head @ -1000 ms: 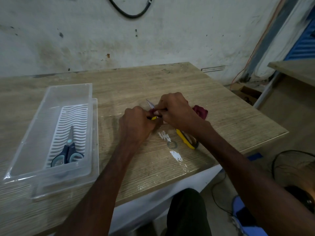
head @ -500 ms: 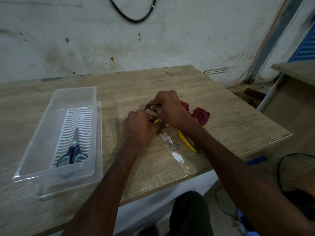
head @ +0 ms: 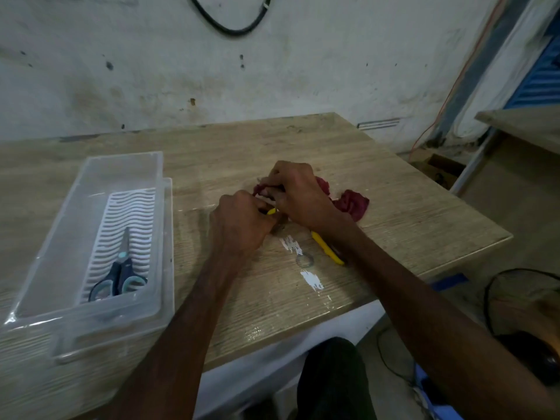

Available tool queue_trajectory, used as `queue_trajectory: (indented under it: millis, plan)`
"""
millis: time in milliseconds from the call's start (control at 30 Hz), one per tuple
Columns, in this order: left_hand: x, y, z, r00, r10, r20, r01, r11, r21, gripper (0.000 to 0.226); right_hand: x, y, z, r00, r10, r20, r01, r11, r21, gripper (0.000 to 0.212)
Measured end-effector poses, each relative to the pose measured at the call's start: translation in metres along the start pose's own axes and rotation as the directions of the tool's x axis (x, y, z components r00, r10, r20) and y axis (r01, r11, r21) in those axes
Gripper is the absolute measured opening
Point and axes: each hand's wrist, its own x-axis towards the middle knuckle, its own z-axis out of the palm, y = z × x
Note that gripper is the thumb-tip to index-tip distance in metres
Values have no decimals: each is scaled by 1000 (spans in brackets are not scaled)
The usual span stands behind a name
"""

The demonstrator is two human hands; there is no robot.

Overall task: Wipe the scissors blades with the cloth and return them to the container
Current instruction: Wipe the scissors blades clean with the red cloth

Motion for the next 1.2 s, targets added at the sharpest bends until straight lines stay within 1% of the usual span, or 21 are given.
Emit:
queue_trajectory:
  millis: [67, 133, 267, 367, 433, 467, 567, 700, 800, 867, 967, 1033, 1133, 1200]
  plan:
    - [2, 0, 2, 1000, -10, -6, 10, 1000, -5, 31, -9, -4, -5, 997, 22, 68, -14, 992, -124, 16]
    - [4, -2, 6, 1000, -8, -11, 8, 1000, 5, 36, -16, -1, -12, 991, 73, 115, -50, 981, -188, 17]
    - [3, -5, 12, 999, -7, -44, 11, 998, 70, 40, -5, -3, -6, 994, 74, 82, -65, 992, -108, 17]
    - [2, -4, 11, 999, 11, -37, -8, 996, 91, 41, 14, -5, 9, 990, 131, 52, -126, 988, -87, 13]
    - [1, -5, 10, 999, 5, -50, 0, 996, 94, 44, 18, -4, 12, 990, 140, 32, -137, 988, -68, 12]
    - [2, -5, 10, 999, -2, -49, 7, 996, 89, 43, 15, -3, 10, 991, 132, 35, -130, 989, -67, 12]
    - [2, -3, 8, 999, -18, -42, 21, 998, 66, 27, -2, 2, 4, 984, 161, 72, -152, 981, -119, 16]
    - [-1, -2, 8, 999, 21, -44, -15, 991, 130, 21, 8, -6, 15, 980, 197, 7, -196, 978, -71, 13]
    - [-1, -4, 6, 999, 28, -22, -26, 994, 104, 28, 29, -11, 24, 975, 216, -42, -218, 975, -39, 13]
    - [-3, -1, 2, 999, 32, -35, -31, 998, 46, 35, 28, -7, 20, 977, 210, -29, -210, 978, -8, 15]
    - [-5, 1, -2, 999, 25, -30, -25, 999, -19, 33, 9, 4, 9, 974, 224, -40, -223, 974, 30, 19]
    - [-6, 3, -2, 999, 27, -20, -27, 1000, -8, 35, 6, 7, 9, 965, 253, -64, -249, 966, 65, 19]
    - [-8, 3, -1, 999, 36, -24, -35, 999, 33, 49, 26, 9, 22, 950, 303, -81, -293, 950, 111, 16]
    - [-9, 4, -3, 998, 56, -22, -55, 998, 40, 49, 35, 12, 31, 935, 352, -48, -343, 929, 136, 18]
